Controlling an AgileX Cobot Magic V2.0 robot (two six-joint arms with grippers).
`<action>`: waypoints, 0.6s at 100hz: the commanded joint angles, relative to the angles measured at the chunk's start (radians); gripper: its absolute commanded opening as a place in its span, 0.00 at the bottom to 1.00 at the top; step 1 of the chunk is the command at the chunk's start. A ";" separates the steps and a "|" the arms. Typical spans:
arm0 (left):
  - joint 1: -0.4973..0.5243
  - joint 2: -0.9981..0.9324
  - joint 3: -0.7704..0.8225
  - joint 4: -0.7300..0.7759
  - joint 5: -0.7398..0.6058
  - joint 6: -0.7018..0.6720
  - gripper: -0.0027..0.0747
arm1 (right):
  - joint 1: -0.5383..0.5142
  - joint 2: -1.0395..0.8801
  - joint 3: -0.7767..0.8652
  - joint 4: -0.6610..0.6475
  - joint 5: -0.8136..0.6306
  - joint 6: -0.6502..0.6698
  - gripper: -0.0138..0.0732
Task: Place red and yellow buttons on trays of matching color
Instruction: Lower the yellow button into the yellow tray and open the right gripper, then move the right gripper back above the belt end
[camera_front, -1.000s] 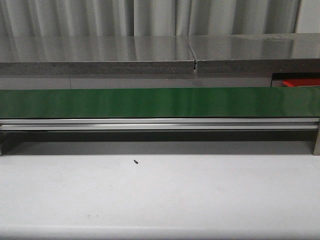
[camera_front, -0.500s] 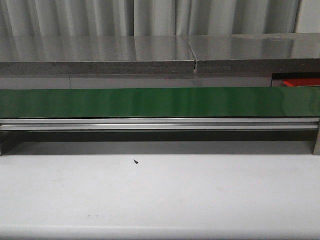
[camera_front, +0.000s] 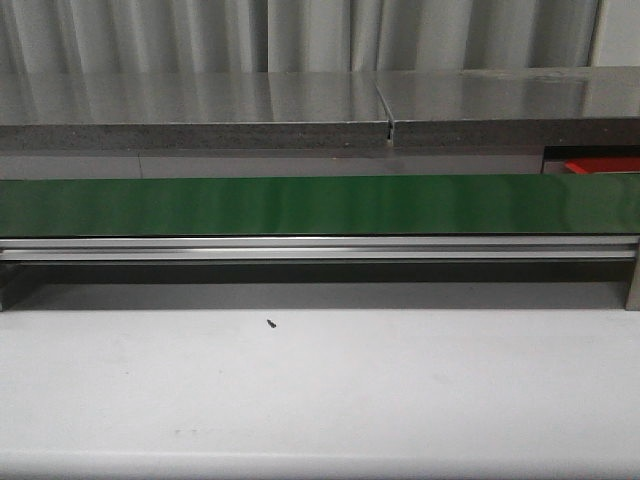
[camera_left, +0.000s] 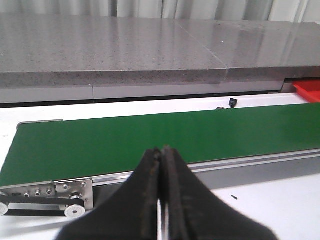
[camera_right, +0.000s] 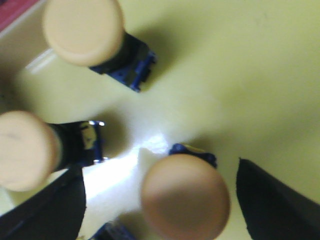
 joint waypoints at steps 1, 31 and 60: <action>-0.008 0.008 -0.028 -0.024 -0.068 0.002 0.01 | 0.043 -0.098 -0.030 0.020 -0.047 -0.013 0.87; -0.008 0.008 -0.028 -0.024 -0.068 0.002 0.01 | 0.304 -0.397 -0.027 0.019 -0.063 -0.098 0.87; -0.008 0.008 -0.028 -0.024 -0.068 0.002 0.01 | 0.468 -0.706 0.028 -0.006 0.034 -0.143 0.86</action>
